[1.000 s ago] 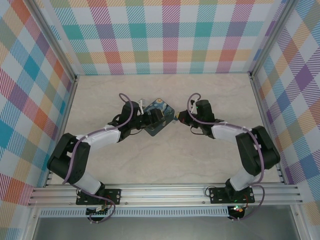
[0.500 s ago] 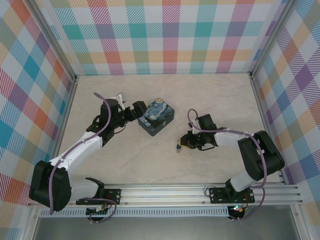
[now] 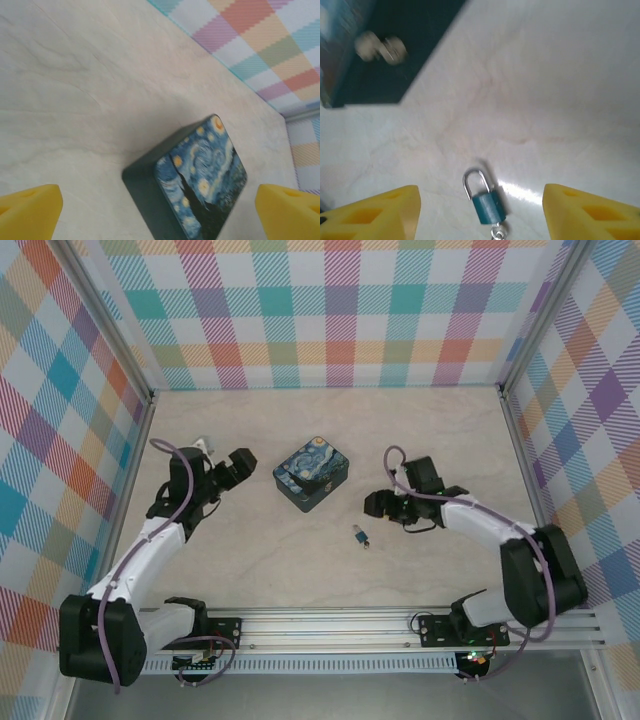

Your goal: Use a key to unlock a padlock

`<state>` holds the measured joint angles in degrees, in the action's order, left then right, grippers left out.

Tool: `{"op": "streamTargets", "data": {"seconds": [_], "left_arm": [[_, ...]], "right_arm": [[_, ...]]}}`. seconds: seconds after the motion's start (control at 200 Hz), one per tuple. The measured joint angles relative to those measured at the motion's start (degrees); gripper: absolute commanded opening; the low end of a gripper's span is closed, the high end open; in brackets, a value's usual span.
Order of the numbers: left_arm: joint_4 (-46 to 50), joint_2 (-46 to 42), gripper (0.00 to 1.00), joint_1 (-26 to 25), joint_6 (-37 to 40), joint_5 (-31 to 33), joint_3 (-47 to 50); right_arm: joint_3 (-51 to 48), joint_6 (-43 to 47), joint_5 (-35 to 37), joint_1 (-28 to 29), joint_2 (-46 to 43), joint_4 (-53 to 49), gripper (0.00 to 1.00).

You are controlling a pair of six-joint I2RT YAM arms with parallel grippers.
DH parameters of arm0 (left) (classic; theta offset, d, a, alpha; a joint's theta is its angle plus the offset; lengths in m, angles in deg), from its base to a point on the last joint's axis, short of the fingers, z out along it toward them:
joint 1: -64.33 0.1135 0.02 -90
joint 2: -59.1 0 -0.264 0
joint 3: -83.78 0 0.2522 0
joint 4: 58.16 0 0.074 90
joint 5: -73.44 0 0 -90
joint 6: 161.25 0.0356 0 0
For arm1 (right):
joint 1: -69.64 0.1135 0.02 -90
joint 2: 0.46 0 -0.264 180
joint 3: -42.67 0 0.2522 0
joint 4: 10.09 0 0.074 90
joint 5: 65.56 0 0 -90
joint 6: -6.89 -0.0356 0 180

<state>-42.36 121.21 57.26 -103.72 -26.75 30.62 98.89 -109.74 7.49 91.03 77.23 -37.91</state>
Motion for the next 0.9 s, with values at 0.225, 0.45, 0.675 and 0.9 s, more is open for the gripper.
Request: {"op": "streamTargets", "data": {"seconds": [0.225,0.45,0.675,0.9], "left_arm": [[-3.8,-4.0,1.0,0.8,7.0,14.6,8.0],[-11.9,-2.4,1.0,0.9,17.0,23.6,15.5],[-24.3,4.4,1.0,0.9,26.6,24.5,19.0],[-34.8,12.4,1.0,0.9,33.5,20.5,20.5]], "right_arm": [[-0.8,11.3,17.1,-5.9,-12.7,1.1,1.0],[-13.3,19.8,25.3,-16.0,-14.6,14.8,1.0],[-21.6,22.4,21.5,-21.9,-4.5,36.0,1.0],[-22.6,24.2,15.6,-21.9,7.2,58.0,1.0]]}}
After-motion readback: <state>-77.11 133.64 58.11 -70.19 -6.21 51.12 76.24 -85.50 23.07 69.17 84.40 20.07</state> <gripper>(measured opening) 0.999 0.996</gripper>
